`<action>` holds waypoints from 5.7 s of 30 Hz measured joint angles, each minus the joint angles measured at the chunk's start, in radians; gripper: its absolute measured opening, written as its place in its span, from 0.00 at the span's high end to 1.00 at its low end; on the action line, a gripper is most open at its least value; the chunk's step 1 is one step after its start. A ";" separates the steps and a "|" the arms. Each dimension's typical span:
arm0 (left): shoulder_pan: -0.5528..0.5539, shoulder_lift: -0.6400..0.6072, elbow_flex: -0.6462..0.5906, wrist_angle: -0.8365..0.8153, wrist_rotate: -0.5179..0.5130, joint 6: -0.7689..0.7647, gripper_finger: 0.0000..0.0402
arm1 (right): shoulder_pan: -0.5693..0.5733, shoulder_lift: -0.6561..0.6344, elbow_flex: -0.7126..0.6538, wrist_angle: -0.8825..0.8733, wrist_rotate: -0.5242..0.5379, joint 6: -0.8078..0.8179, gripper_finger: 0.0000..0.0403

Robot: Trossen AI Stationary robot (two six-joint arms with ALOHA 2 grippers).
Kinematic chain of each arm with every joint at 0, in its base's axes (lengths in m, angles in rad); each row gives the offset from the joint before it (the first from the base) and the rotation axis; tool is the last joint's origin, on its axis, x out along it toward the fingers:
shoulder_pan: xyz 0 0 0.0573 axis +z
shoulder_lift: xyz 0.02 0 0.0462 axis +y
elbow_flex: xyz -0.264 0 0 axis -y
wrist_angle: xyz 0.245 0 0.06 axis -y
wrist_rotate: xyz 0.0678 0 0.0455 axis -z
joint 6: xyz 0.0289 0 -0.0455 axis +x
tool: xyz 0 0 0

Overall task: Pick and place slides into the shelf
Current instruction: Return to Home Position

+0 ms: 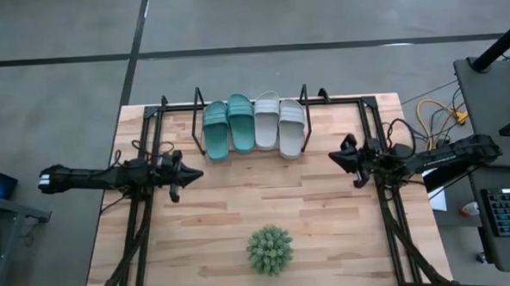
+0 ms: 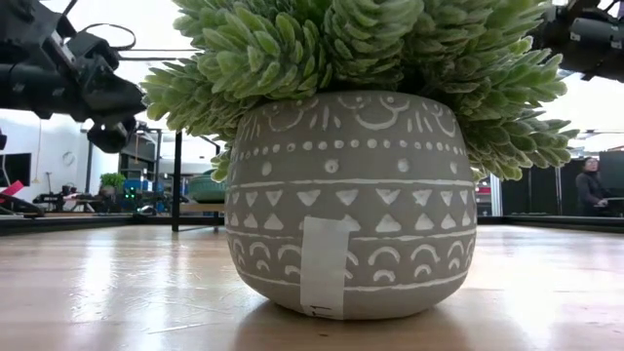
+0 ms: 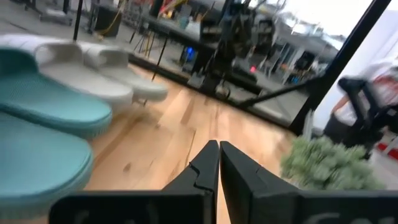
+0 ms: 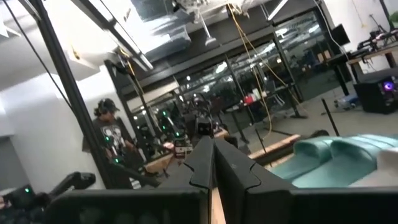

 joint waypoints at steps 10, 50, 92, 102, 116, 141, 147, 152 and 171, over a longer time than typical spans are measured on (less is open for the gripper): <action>0.000 0.028 0.005 -0.102 -0.010 0.115 1.00 | 0.000 0.000 0.000 -0.182 0.000 -0.003 0.98; 0.000 0.274 0.076 -0.313 -0.142 0.281 1.00 | 0.000 0.000 0.010 -0.773 -0.075 -0.006 0.98; 0.000 0.242 0.068 -0.281 -0.182 0.279 1.00 | 0.007 -0.007 0.000 -0.597 0.002 -0.053 0.98; 0.000 0.251 0.068 -0.273 -0.182 0.279 1.00 | 0.007 -0.006 0.000 -0.601 0.008 -0.049 0.98; 0.000 0.291 0.067 -0.269 -0.182 0.280 1.00 | 0.007 -0.006 0.000 -0.599 0.008 -0.052 0.98; 0.000 0.376 0.067 -0.268 -0.181 0.280 1.00 | 0.007 -0.006 0.000 -0.599 0.008 -0.052 0.98; 0.000 0.396 0.067 -0.257 -0.181 0.280 1.00 | 0.007 -0.006 0.000 -0.599 0.008 -0.052 0.98; 0.000 0.408 0.067 -0.245 -0.181 0.280 1.00 | 0.007 -0.006 0.000 -0.599 0.008 -0.052 0.98; 0.000 0.465 0.067 -0.208 -0.181 0.280 1.00 | 0.007 -0.006 0.000 -0.599 0.008 -0.052 0.98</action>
